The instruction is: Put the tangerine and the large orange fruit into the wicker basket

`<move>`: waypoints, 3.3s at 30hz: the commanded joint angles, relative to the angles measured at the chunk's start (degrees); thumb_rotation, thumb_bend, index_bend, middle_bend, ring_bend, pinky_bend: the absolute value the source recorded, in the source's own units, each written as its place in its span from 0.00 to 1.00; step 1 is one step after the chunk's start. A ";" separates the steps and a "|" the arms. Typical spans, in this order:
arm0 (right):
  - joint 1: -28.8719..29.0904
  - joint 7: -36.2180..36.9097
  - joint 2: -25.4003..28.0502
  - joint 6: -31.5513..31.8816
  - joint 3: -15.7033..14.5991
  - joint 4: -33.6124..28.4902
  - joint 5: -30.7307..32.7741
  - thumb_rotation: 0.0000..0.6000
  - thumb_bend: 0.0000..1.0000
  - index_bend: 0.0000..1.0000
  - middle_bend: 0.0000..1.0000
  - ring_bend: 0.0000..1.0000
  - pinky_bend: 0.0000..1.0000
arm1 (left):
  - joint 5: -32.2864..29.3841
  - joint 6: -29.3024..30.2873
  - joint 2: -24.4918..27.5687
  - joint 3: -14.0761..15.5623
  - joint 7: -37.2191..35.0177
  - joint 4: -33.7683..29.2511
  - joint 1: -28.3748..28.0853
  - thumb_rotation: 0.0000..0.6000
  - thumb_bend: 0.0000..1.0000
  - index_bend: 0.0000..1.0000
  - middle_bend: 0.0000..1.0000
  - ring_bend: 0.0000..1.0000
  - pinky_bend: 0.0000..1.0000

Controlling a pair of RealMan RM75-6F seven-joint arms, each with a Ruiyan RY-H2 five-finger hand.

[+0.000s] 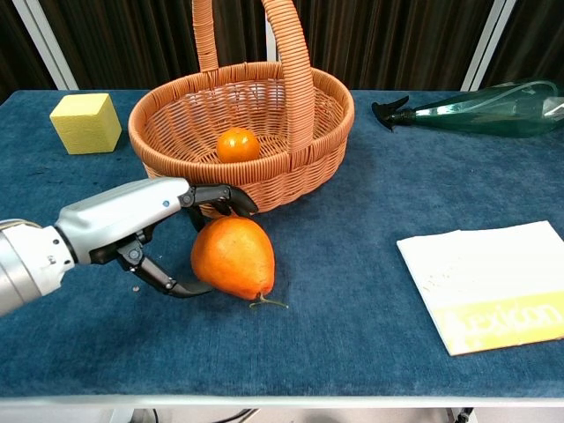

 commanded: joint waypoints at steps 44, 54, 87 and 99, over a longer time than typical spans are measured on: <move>-0.17 -0.17 0.00 0.45 0.00 -0.21 -0.23 1.00 0.29 0.00 0.00 0.00 0.00 | -4.00 12.66 21.96 -2.67 8.27 -20.22 4.25 1.00 0.21 0.41 0.44 0.35 0.54; -0.19 -0.55 -0.17 0.41 0.16 -0.24 0.24 1.00 0.29 0.00 0.00 0.00 0.00 | -16.84 3.01 23.25 -13.09 3.48 -16.18 -2.64 1.00 0.21 0.41 0.44 0.35 0.54; 0.09 0.60 0.07 -0.61 0.62 0.49 1.34 1.00 0.29 0.00 0.00 0.00 0.00 | -22.23 -17.15 -0.81 -15.97 -2.96 15.05 -21.42 1.00 0.20 0.13 0.17 0.15 0.37; 0.14 0.26 -0.01 -0.73 0.59 0.36 1.43 1.00 0.29 0.00 0.00 0.00 0.00 | -21.56 -13.96 4.95 -15.20 -0.54 7.77 -19.13 1.00 0.19 0.11 0.14 0.13 0.35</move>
